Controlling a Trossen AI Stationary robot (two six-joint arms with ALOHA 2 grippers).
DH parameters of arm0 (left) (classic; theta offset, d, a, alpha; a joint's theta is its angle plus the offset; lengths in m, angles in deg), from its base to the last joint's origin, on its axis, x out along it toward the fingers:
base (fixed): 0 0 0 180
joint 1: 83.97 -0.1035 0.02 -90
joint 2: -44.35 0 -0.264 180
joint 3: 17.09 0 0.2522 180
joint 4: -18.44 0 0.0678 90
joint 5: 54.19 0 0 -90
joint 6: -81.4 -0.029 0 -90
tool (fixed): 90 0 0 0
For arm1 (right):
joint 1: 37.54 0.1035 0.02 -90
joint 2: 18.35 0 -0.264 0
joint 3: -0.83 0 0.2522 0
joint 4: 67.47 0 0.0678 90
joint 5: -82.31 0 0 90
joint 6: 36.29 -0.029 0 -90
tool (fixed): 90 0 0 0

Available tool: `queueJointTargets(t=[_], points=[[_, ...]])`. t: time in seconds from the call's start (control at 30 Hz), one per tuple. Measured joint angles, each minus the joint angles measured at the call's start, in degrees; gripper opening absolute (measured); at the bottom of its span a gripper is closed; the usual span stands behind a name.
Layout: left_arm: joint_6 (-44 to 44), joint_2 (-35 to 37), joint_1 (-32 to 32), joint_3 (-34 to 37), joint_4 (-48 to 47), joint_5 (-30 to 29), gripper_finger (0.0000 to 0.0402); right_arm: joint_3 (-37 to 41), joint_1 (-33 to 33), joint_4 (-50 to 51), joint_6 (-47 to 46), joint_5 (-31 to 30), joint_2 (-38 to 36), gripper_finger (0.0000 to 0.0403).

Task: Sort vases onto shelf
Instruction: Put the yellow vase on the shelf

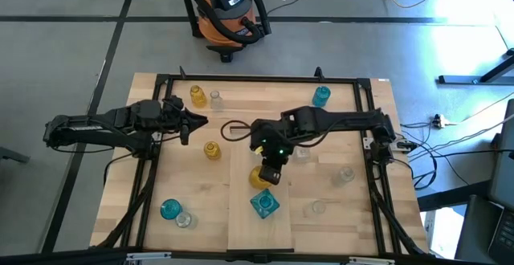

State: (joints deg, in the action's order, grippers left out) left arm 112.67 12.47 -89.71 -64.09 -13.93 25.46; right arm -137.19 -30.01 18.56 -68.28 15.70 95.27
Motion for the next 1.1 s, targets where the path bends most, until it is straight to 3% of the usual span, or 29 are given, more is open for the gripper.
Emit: queueJointTargets(t=[0.7,1.1], points=[[0.07,0.02,0.00,0.00,0.02,0.22,0.0072,0.00,-0.46,0.21,-1.16,-3.38,0.00,0.0030],[0.05,0.00,0.00,0.00,0.02,0.20,0.0072,0.00,-1.38,0.18,-2.35,-2.81,-0.01,0.0114]])
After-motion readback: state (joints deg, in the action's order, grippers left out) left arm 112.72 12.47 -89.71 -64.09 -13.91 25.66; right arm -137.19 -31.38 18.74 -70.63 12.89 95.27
